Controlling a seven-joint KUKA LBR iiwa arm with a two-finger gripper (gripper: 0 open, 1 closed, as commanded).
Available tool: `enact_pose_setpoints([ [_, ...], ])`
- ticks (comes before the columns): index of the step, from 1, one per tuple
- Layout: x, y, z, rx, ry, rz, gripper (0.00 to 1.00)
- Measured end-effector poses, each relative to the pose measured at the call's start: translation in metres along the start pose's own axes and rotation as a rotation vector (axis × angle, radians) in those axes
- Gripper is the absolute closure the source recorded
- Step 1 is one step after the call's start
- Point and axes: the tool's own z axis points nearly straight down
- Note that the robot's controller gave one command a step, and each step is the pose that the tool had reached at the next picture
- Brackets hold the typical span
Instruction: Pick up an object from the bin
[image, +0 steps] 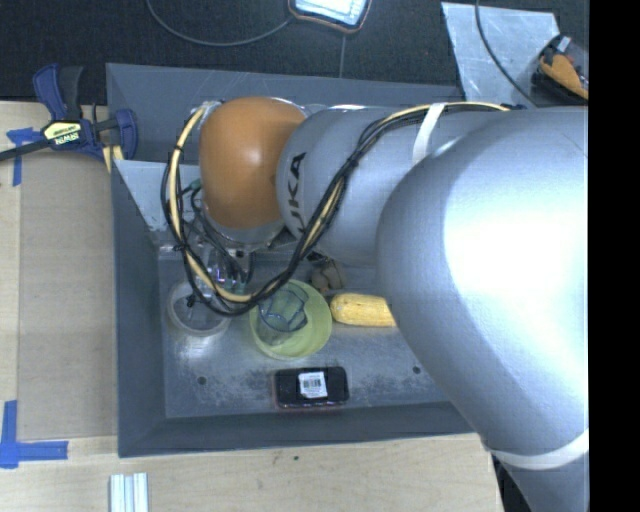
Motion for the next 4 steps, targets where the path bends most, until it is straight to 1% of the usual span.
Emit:
enact_pose_setpoints([
  [1, 0.015, 0.016, 0.028, -0.012, -0.022, 0.103, 0.0],
  [2, 0.033, 0.013, 0.028, -0.001, -0.008, -0.265, 1.0],
  [3, 0.033, 0.013, 0.028, -0.001, -0.008, -0.264, 1.0],
  [4, 0.033, 0.012, 0.019, 0.002, -0.007, -0.264, 1.0],
])
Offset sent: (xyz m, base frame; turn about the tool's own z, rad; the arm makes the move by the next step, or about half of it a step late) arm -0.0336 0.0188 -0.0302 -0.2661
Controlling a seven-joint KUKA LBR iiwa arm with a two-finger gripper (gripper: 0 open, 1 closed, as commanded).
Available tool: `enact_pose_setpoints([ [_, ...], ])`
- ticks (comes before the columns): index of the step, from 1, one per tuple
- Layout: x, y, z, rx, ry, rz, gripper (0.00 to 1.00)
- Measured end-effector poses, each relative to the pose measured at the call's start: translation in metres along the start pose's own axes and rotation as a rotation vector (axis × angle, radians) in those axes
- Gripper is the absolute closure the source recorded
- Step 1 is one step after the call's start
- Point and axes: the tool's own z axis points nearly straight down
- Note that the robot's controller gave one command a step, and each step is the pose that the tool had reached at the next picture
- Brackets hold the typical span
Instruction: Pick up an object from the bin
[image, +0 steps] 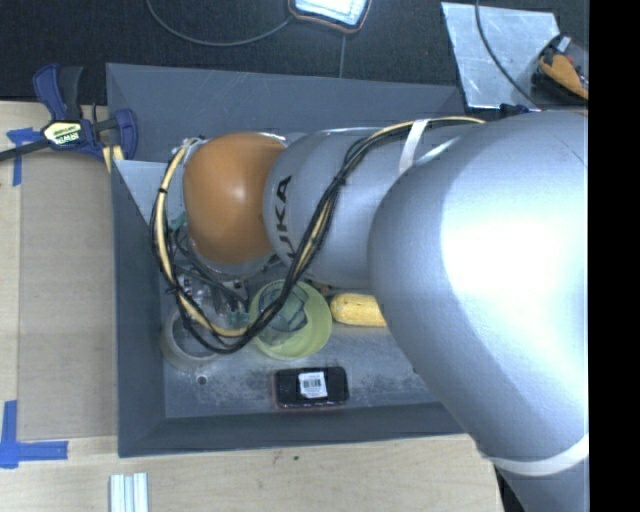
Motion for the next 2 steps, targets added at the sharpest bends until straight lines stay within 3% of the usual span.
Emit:
enact_pose_setpoints([
  [2, 0.0, 0.0, -0.039, -0.001, -0.002, 0.001, 1.0],
])
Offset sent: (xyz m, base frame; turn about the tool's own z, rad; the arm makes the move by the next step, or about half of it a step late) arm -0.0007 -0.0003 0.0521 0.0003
